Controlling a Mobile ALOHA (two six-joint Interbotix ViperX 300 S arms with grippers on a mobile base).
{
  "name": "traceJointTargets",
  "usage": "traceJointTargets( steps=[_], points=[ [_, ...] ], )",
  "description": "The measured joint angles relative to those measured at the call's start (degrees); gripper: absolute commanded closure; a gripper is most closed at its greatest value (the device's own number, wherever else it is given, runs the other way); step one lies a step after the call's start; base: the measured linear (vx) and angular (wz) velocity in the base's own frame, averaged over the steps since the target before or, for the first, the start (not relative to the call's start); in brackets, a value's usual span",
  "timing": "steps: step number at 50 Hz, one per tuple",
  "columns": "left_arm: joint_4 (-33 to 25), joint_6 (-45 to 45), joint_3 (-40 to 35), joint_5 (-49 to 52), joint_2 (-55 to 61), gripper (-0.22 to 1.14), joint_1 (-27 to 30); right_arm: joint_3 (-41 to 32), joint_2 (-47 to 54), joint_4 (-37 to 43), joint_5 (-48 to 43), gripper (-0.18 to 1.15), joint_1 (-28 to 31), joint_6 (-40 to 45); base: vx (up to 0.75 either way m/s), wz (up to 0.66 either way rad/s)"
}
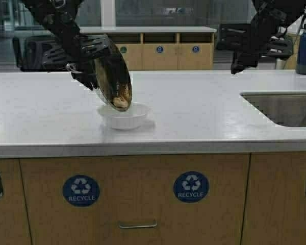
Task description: Add oil to the pan and cook the shrimp and serve it
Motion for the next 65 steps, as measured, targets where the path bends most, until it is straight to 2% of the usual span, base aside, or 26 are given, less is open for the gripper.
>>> traceJointTargets(
  steps=[17,30,38,52,61,65],
  points=[
    [2.99,8.00,-2.64,5.36,0.00,0.89,-1.85,0.09,0.00,0.09,-0.44,0.90,0.00,0.00,0.00,0.00],
    [9.49,8.79,-4.39,9.32,0.00,0.89,-3.08,0.00,0.00,0.18,-0.62,0.90,-0.09,0.00,0.00,0.00],
    [10.55,8.79,-4.48,10.81,0.00,0.89,-3.08,0.00,-0.09,0.18,-0.70,0.90,0.00,0.18,0.00,0.00],
    [9.05,8.61,-5.45,11.07,-0.35,0.89,-3.25,0.00,0.00,0.18,-0.79,0.90,-0.09,1.49,0.00,0.00],
    [5.01,6.68,-5.63,9.76,-2.37,0.89,-3.08,0.09,0.00,0.18,-0.79,0.90,0.00,1.49,0.00,0.00],
    [1.23,4.66,-5.10,6.68,-2.55,0.89,-2.20,0.00,0.00,0.18,-0.79,0.90,0.00,1.58,0.00,0.00]
  ],
)
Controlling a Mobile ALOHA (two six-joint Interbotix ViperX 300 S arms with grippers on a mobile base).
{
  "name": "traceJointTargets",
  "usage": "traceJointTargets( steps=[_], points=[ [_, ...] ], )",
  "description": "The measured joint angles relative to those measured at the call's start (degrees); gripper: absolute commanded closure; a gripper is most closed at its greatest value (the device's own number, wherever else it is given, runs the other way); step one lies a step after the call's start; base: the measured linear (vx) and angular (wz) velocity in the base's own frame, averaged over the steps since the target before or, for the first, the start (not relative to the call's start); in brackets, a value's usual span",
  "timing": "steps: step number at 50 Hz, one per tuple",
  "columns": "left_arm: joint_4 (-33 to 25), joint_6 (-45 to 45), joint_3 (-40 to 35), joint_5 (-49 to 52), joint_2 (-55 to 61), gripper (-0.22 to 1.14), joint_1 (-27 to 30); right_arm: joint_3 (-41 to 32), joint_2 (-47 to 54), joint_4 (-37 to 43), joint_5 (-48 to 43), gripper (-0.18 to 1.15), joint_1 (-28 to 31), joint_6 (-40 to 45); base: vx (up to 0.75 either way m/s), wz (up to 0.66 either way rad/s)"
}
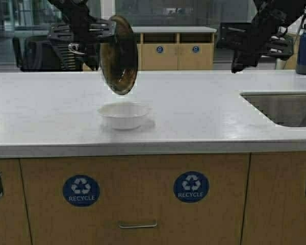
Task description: Add oil to the pan and cook the shrimp and serve it
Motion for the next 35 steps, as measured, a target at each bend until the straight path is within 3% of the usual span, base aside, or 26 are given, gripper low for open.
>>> traceJointTargets(
  steps=[13,28,35],
  points=[
    [-15.03,-10.37,9.32,-22.76,0.26,0.89,7.03,0.53,0.00,0.00,0.09,0.90,0.00,-0.09,0.00,0.00],
    [-18.11,-33.05,14.41,-61.17,10.20,0.89,9.14,0.44,0.00,0.00,0.00,0.90,0.00,0.35,0.00,0.00],
    [-21.97,-37.62,14.68,-75.41,16.61,0.89,9.58,0.53,0.00,-0.09,0.00,0.90,0.00,0.35,0.00,0.00]
  ],
)
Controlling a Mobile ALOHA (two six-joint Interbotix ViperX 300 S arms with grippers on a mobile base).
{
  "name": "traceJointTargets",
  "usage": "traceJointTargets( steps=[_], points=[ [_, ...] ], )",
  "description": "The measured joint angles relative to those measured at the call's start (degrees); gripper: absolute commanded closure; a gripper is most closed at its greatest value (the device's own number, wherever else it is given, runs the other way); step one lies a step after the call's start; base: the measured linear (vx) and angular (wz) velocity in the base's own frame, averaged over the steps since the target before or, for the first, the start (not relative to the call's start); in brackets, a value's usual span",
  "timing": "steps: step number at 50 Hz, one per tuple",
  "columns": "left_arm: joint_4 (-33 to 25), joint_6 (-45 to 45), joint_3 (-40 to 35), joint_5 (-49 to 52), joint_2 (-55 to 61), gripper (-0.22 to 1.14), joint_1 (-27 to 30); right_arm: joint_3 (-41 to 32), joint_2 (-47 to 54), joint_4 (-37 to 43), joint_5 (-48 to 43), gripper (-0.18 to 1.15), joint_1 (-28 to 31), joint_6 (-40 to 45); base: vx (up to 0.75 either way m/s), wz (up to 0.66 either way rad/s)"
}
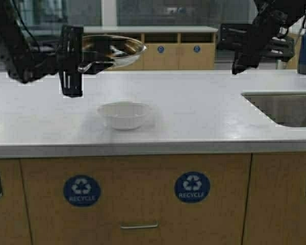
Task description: Add oil to the pan and cook the shrimp and serve it
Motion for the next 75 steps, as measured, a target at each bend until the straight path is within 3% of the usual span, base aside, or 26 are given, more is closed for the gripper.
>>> traceJointTargets(
  steps=[14,38,75],
  points=[
    [-2.72,-0.26,1.93,-4.83,4.48,0.89,2.37,0.00,0.09,0.00,0.00,0.90,0.09,0.00,0.00,0.00],
    [-1.58,1.58,10.63,-5.98,6.94,0.89,6.24,0.00,0.70,-0.09,0.00,0.90,0.00,0.00,0.00,0.00],
    [-3.08,3.60,9.32,-11.69,17.93,0.89,6.24,0.35,0.88,-0.09,0.09,0.90,0.00,-0.09,0.00,0.00]
  ],
)
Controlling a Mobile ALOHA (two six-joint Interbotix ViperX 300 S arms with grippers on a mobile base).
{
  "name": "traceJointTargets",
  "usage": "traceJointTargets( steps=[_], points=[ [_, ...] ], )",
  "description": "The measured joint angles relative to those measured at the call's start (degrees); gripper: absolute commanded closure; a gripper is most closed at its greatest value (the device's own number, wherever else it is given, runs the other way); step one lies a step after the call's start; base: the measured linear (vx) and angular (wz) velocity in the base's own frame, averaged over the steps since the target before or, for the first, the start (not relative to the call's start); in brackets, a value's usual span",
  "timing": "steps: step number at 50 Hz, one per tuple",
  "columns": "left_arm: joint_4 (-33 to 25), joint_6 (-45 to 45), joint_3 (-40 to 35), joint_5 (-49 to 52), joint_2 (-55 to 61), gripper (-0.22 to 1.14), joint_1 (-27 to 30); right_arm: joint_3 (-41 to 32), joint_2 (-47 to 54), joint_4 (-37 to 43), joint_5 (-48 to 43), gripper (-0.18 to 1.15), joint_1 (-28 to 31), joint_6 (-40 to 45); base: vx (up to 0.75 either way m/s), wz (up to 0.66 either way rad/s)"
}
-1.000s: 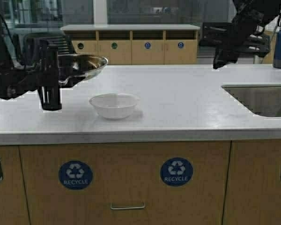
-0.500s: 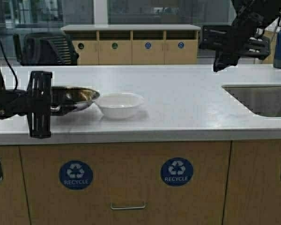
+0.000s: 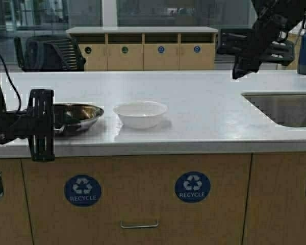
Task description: Add oil to the pan and cook the shrimp and serve it
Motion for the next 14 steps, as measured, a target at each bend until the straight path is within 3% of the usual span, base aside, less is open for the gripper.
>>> traceJointTargets(
  steps=[14],
  points=[
    [0.44,0.00,-5.45,-0.88,5.45,0.89,0.26,0.35,0.09,0.00,0.00,0.90,0.00,0.00,0.00,0.00]
  ],
)
